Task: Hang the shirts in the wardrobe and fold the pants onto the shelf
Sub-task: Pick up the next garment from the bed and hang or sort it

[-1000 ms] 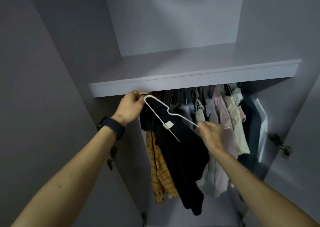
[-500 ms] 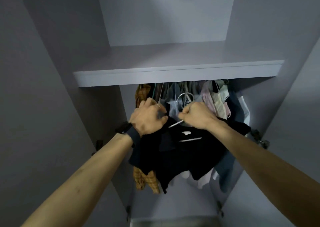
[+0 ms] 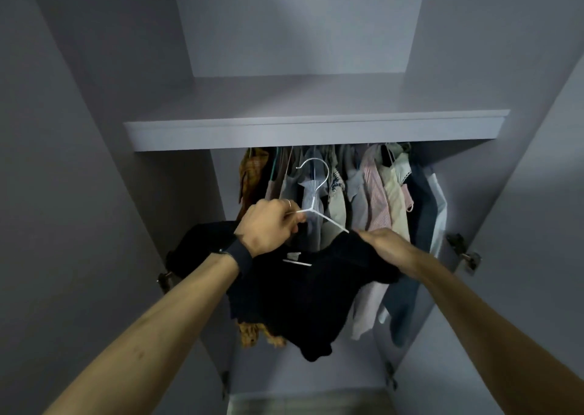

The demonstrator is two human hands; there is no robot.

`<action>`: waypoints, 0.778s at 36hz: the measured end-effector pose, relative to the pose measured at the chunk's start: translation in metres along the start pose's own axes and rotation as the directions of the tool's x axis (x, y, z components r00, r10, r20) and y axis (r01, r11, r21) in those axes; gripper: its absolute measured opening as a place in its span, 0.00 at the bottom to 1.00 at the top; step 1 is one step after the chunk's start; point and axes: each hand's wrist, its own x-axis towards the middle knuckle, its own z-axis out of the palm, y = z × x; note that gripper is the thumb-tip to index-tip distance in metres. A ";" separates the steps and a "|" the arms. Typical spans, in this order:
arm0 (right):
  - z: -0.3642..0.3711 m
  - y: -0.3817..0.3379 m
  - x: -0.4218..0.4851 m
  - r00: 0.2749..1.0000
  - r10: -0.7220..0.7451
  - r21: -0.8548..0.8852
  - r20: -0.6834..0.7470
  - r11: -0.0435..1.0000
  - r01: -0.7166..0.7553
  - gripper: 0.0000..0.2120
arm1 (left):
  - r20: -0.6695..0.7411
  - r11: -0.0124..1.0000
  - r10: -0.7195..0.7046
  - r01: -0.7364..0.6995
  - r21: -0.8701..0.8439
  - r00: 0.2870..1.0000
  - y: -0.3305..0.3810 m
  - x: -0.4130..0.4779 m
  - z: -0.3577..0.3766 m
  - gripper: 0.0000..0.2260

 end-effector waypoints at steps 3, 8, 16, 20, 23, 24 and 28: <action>0.026 0.005 0.001 0.985 -0.099 0.052 -0.142 0.993 0.108 0.24 | 0.065 1.000 0.017 -0.017 0.009 0.998 0.008 -0.004 0.001 0.13; 0.045 -0.005 -0.001 0.851 -0.331 0.066 -0.408 0.919 0.389 0.22 | -0.019 0.995 -0.074 0.072 -0.073 0.997 0.011 0.002 0.007 0.14; 0.046 -0.004 -0.011 0.653 -0.671 -0.303 -0.350 0.741 0.599 0.15 | -0.121 0.977 -0.181 0.165 -0.132 0.976 -0.026 -0.007 0.000 0.13; 0.023 0.007 0.000 0.842 -0.395 -0.192 -0.368 0.918 0.347 0.24 | -0.187 0.965 -0.177 0.134 -0.224 0.966 -0.025 -0.006 -0.010 0.16; 0.014 0.017 0.003 0.931 -0.309 -0.157 -0.192 0.947 0.282 0.20 | -0.215 0.962 -0.172 0.118 -0.245 0.961 -0.027 -0.005 -0.017 0.16; 0.015 0.021 0.005 0.940 -0.294 -0.143 -0.172 0.952 0.271 0.14 | -0.214 0.963 -0.165 0.111 -0.244 0.963 -0.028 -0.005 -0.019 0.16; 0.011 0.027 0.014 0.883 -0.288 -0.214 -0.369 0.951 0.221 0.06 | -0.170 0.981 -0.123 0.094 -0.171 0.978 -0.033 -0.007 -0.023 0.17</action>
